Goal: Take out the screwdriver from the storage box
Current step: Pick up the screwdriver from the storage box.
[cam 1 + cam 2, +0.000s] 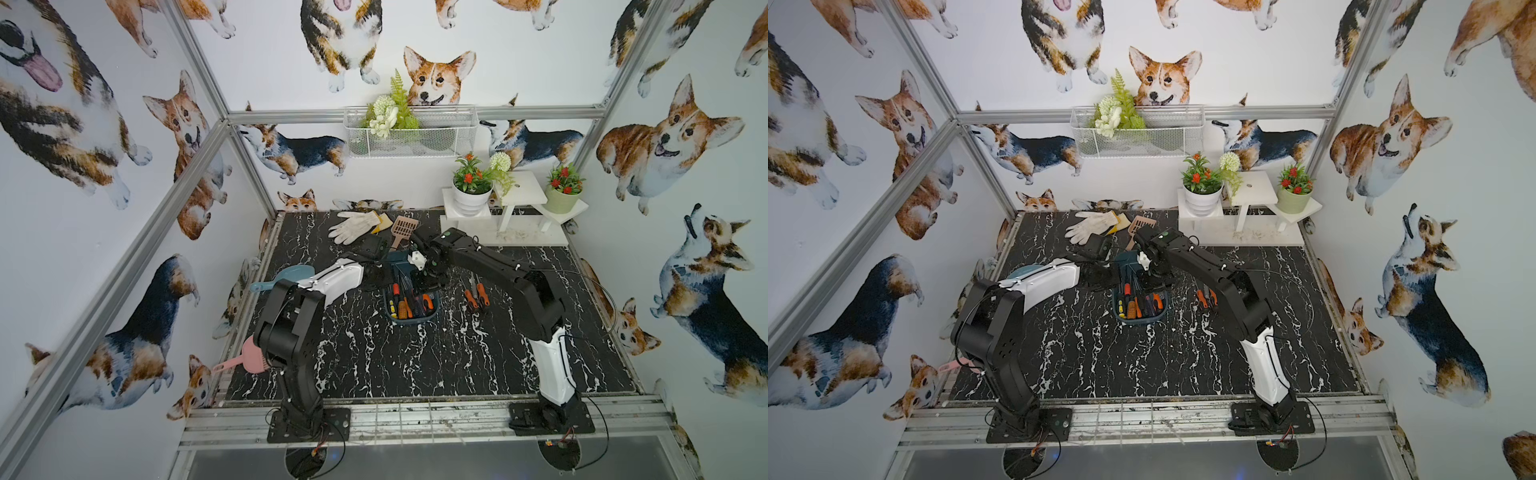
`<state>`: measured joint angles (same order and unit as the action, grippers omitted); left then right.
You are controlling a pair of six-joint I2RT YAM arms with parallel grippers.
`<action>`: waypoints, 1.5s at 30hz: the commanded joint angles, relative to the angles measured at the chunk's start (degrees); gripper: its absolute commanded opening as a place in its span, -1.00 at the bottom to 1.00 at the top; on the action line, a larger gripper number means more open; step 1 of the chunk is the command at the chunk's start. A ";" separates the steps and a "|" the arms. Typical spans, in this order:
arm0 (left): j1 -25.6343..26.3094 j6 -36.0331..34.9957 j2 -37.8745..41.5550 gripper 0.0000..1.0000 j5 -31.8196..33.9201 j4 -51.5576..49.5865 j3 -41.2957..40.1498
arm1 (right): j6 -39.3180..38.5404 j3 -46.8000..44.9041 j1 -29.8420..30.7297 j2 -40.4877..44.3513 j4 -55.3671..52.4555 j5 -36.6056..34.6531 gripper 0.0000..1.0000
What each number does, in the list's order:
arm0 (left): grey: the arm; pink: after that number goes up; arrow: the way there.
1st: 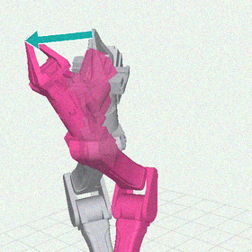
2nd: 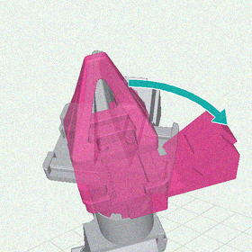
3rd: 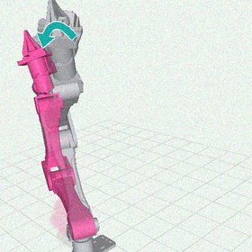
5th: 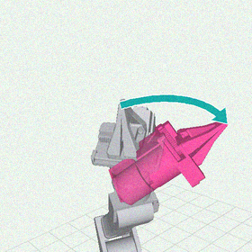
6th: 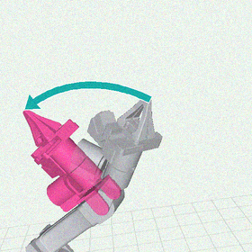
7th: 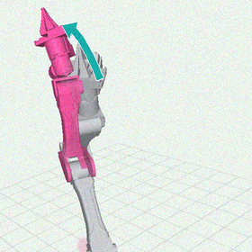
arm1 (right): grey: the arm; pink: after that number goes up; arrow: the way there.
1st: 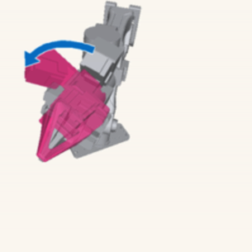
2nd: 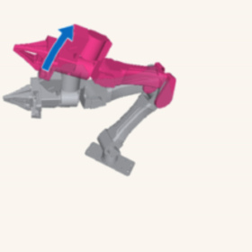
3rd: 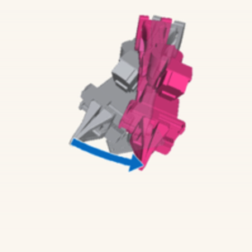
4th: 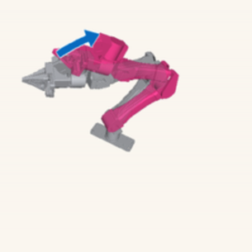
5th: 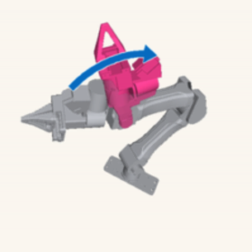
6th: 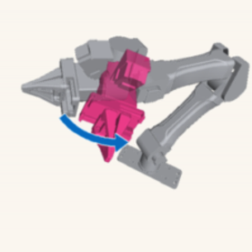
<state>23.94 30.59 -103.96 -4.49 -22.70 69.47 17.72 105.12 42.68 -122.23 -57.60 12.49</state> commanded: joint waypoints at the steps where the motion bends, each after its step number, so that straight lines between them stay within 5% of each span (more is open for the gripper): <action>1: -0.10 0.14 0.98 -1.00 -0.89 4.06 -0.04 | -0.49 -0.01 1.27 -0.54 0.13 1.34 -0.17; 27: -0.11 0.38 -0.80 -1.00 -2.33 2.66 0.62 | 6.43 0.62 2.72 -9.42 0.52 -1.96 -0.17; 45: -0.13 0.18 -1.88 -1.00 -1.24 1.19 1.49 | 5.58 -1.40 2.70 -2.58 2.57 -6.31 -0.89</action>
<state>23.70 31.38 -105.56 -4.47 -23.68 70.11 23.77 104.20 45.43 -126.52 -54.96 8.97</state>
